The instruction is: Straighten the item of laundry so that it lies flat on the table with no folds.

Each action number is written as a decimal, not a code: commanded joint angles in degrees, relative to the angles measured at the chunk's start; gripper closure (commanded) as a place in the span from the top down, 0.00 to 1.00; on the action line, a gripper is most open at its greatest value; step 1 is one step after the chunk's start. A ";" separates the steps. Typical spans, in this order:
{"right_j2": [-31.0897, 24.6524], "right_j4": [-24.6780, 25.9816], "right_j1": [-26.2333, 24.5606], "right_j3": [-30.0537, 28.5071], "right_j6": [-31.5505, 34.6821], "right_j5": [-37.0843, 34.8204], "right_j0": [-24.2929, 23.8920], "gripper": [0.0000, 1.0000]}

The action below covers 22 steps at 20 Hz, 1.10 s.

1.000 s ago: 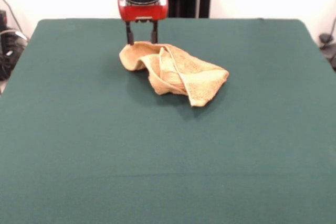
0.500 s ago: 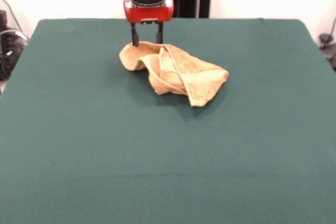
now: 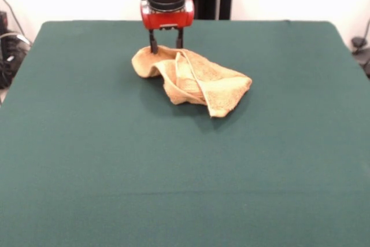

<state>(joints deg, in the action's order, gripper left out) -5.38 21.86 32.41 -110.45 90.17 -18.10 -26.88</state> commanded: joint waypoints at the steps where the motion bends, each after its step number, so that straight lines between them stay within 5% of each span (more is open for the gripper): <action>1: -5.31 -2.13 -0.99 2.09 7.38 2.55 1.19 1.00; 11: -4.71 -0.95 -6.02 4.42 7.72 6.47 1.47 1.00; 22: -4.85 -1.85 -4.30 3.68 7.08 3.90 1.32 1.00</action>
<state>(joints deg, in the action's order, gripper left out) -5.39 21.83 28.08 -109.92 90.17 -15.83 -26.92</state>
